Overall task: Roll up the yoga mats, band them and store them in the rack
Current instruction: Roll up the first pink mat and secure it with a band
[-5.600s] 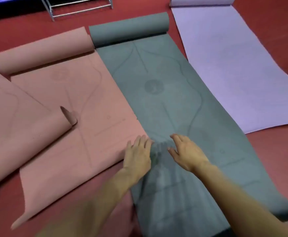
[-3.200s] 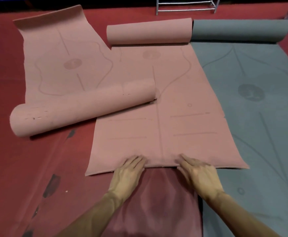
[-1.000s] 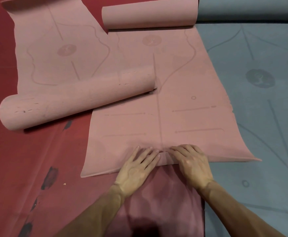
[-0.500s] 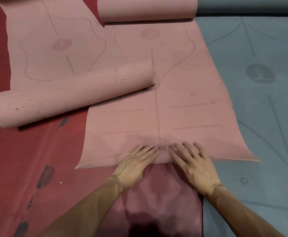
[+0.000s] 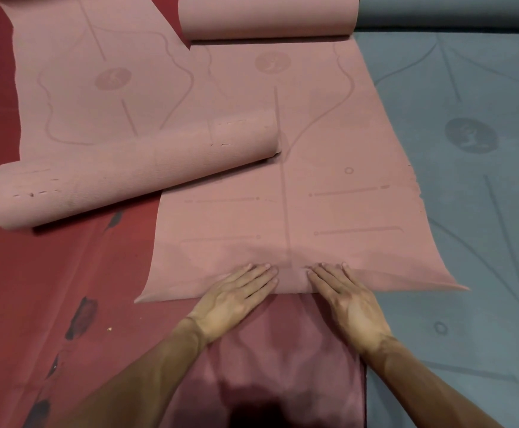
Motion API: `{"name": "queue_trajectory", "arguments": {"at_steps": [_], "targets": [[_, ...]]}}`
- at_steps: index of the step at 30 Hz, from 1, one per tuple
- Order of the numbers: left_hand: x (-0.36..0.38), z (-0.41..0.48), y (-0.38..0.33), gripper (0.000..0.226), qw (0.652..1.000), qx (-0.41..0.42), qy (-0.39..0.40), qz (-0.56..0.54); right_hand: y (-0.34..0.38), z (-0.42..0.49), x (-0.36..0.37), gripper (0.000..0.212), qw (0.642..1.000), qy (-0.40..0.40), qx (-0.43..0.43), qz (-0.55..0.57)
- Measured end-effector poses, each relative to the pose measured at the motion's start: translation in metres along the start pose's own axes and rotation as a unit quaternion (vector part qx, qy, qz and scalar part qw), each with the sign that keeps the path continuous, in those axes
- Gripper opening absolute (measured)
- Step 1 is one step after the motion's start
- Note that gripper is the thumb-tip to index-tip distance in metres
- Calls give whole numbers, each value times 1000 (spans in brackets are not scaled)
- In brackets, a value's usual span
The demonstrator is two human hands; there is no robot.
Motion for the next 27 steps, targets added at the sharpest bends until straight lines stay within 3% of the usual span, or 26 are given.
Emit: {"name": "queue_trajectory", "arguments": {"at_steps": [5,8,15,18,27], "targets": [[-2,2,-9,70,984,-166,36,53,0,9,4,65,999,-6,11,-52],[7,-7,-18,52,971,-223,78,23,6,13,1,60,996,-13,8,-88],[20,-6,-8,43,958,-276,44,-59,7,10,-1,65,997,-27,61,-48],[19,-3,-4,41,956,-281,14,-82,3,7,0,48,995,-55,76,-23],[20,3,4,39,933,-325,-31,-154,5,4,1,44,983,-76,165,-37]]}}
Point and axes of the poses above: each hand's wrist, its own z-axis towards the middle knuckle, its own x-axis out of the palm, y = z × x, the point moved 4 cm from there along z, towards the middle knuckle, and after that the axes turned 14 degrees about z, right-handed, at the moved point
